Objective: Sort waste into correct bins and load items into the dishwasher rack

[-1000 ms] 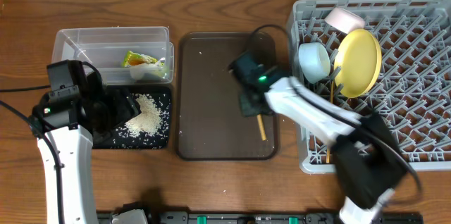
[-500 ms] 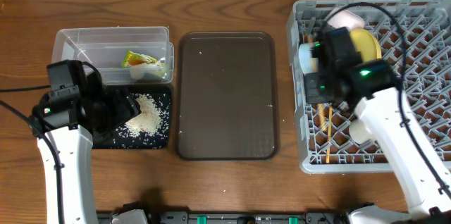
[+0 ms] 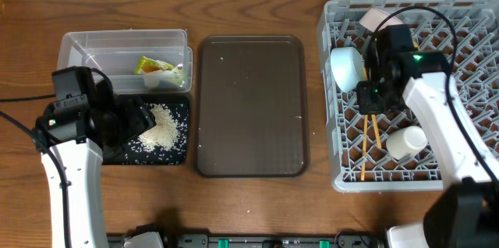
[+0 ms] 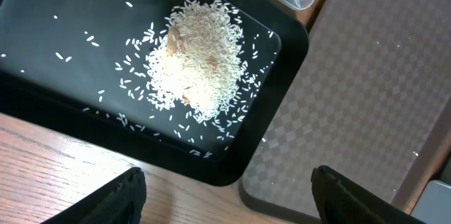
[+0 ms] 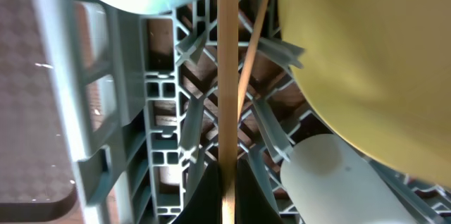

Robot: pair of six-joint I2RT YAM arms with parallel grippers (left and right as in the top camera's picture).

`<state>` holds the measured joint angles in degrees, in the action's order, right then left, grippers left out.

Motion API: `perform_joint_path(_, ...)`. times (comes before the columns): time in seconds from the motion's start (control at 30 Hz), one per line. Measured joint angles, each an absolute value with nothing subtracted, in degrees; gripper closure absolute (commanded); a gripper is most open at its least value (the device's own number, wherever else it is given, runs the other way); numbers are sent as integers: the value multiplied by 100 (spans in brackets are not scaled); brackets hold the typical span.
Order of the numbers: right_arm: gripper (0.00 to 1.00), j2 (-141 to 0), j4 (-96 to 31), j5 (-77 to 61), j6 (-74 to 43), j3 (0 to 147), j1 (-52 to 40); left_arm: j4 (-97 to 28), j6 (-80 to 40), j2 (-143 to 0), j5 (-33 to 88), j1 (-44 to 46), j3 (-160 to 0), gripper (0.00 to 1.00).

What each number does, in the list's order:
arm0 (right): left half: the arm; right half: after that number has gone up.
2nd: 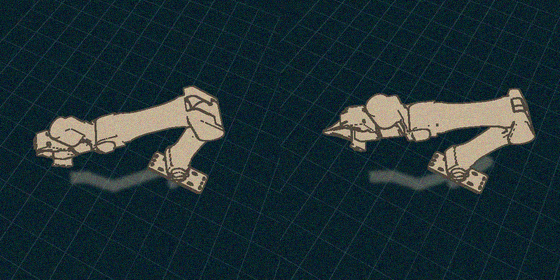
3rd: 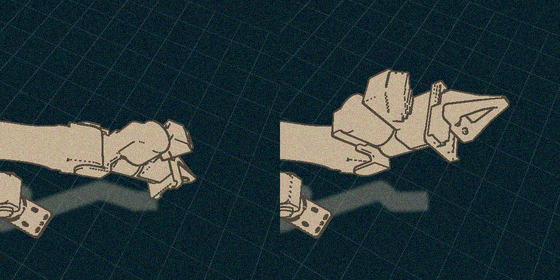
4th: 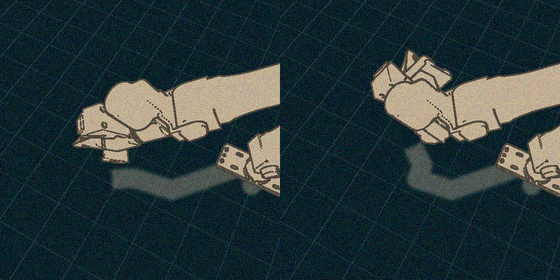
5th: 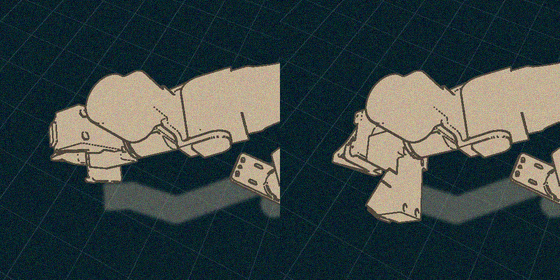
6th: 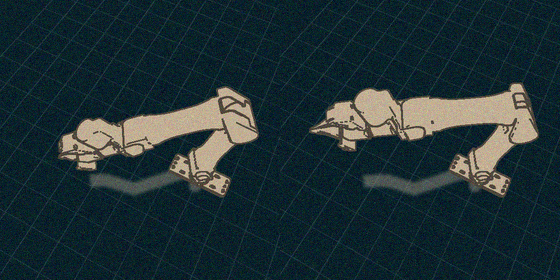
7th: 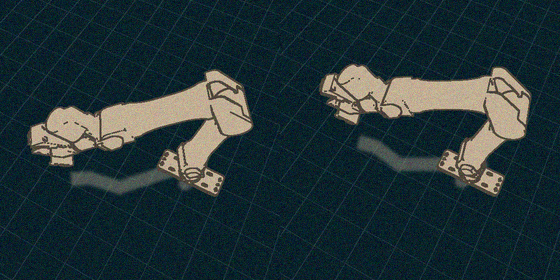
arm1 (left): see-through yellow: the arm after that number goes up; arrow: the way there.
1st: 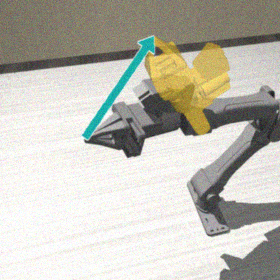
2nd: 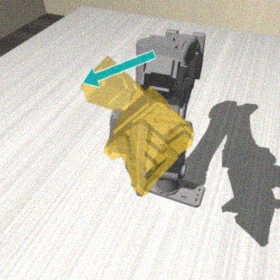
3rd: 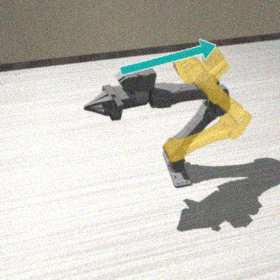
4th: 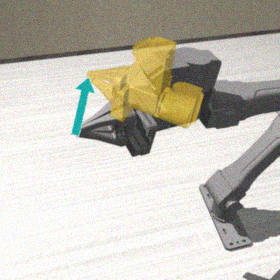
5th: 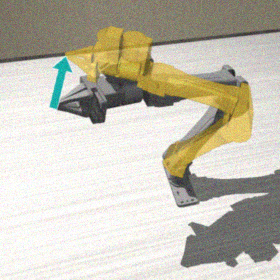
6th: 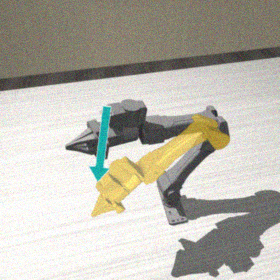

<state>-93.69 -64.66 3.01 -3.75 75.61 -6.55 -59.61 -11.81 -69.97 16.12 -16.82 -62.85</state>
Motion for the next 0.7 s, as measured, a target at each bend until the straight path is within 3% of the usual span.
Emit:
perform_joint_path(0.37, 89, -10068, -6348, 276, -322, 7555, -655, -5961, -1181, -6997, 1612, -1682, -6285, 22)
perform_joint_path(0.43, 83, -10088, -6335, 274, -333, 7553, -655, -5961, -1181, -6997, 1612, -1682, -6285, 22)
perform_joint_path(0.7, 79, -10084, -6440, 307, -370, 7553, -655, -5964, -1181, -6997, 1612, -1682, -6285, 22)
